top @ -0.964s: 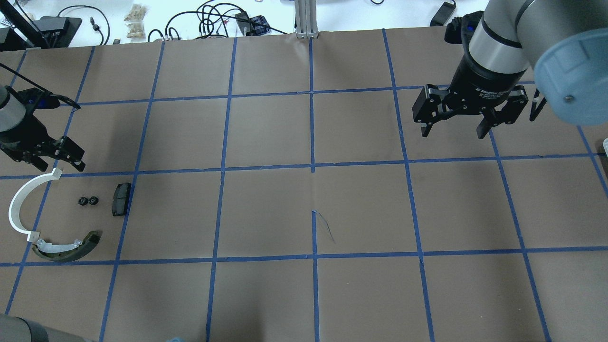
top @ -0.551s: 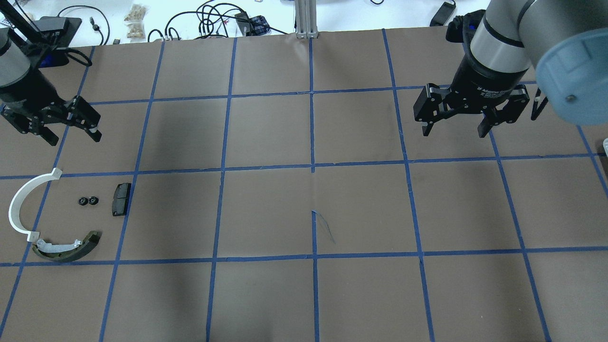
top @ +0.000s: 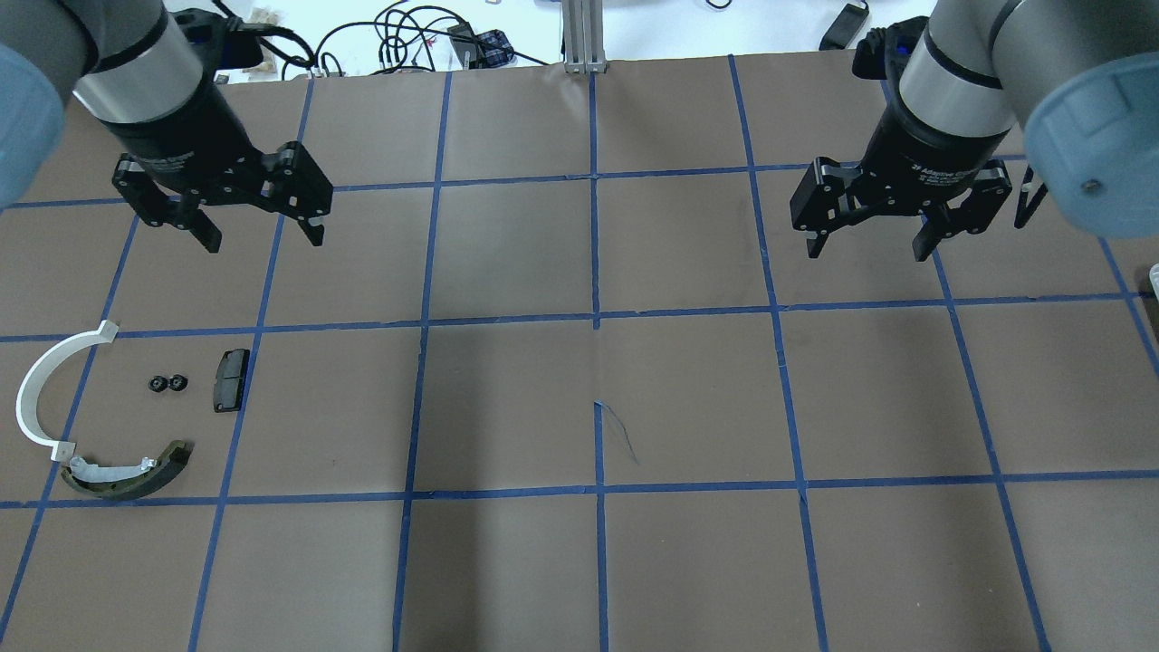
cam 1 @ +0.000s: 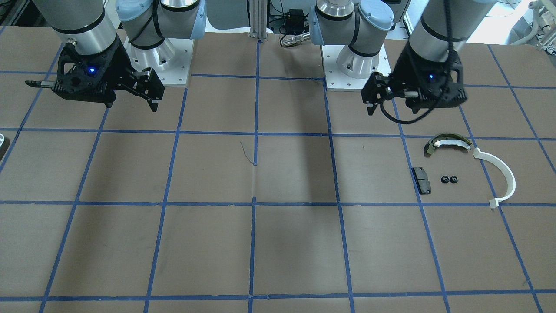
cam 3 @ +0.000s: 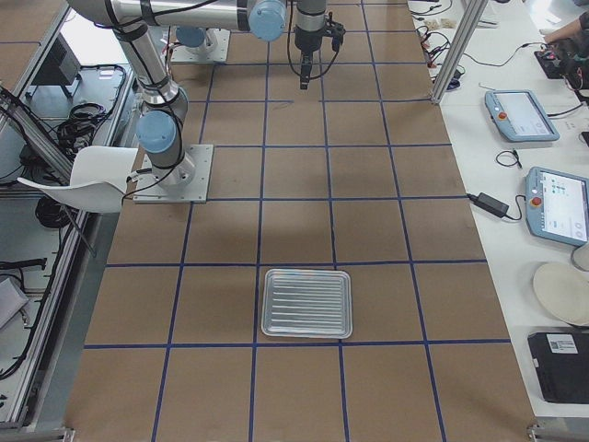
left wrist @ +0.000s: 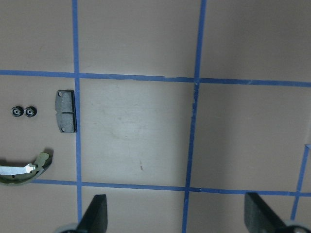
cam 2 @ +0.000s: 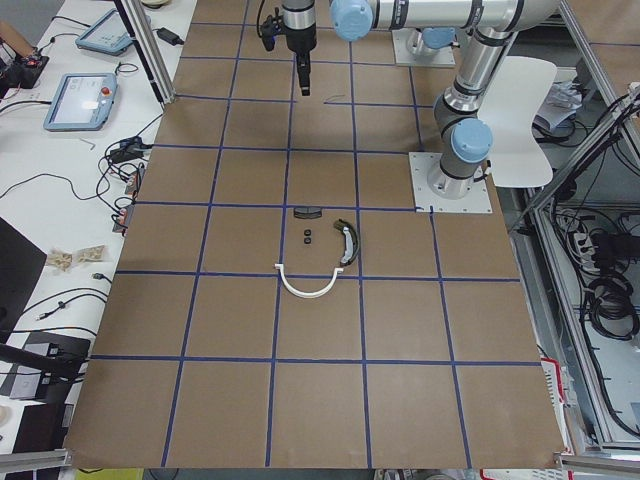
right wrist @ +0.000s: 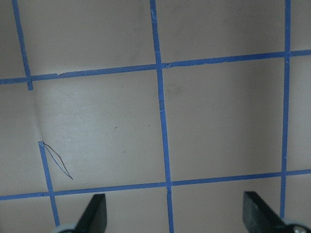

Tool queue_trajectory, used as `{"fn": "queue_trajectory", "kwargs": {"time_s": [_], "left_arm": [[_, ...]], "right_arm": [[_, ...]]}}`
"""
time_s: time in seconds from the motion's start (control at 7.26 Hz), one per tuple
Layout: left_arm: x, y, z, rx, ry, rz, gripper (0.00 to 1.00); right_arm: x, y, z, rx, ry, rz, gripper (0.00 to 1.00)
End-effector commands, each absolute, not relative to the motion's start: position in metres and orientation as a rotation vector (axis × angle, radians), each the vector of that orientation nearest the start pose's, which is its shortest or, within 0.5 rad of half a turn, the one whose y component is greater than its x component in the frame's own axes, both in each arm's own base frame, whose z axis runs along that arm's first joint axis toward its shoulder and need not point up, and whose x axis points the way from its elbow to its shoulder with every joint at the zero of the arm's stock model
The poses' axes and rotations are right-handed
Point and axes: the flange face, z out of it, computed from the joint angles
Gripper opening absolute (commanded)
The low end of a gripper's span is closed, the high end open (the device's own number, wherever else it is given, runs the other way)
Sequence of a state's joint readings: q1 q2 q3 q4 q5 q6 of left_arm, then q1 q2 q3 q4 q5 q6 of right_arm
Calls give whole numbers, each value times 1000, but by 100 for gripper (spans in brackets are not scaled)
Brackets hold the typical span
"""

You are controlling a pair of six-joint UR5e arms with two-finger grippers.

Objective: Place bearing gear from tray to pile

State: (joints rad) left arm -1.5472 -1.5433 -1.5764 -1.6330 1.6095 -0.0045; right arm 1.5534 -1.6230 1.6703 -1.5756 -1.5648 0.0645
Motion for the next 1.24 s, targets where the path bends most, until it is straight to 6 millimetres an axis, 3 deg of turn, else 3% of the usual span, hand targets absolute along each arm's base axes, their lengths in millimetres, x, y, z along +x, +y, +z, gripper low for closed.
{"fn": "queue_trajectory", "kwargs": {"time_s": [0.0, 0.28, 1.1], "left_arm": [[-148, -444, 495, 22, 3107, 31, 100], [-148, -450, 498, 59, 3108, -165, 100], [-149, -450, 504, 58, 3118, -183, 100]], "right_arm": [[126, -468, 465, 128, 3133, 58, 100], [126, -467, 466, 128, 3132, 53, 100], [126, -463, 473, 130, 3133, 22, 100]]}}
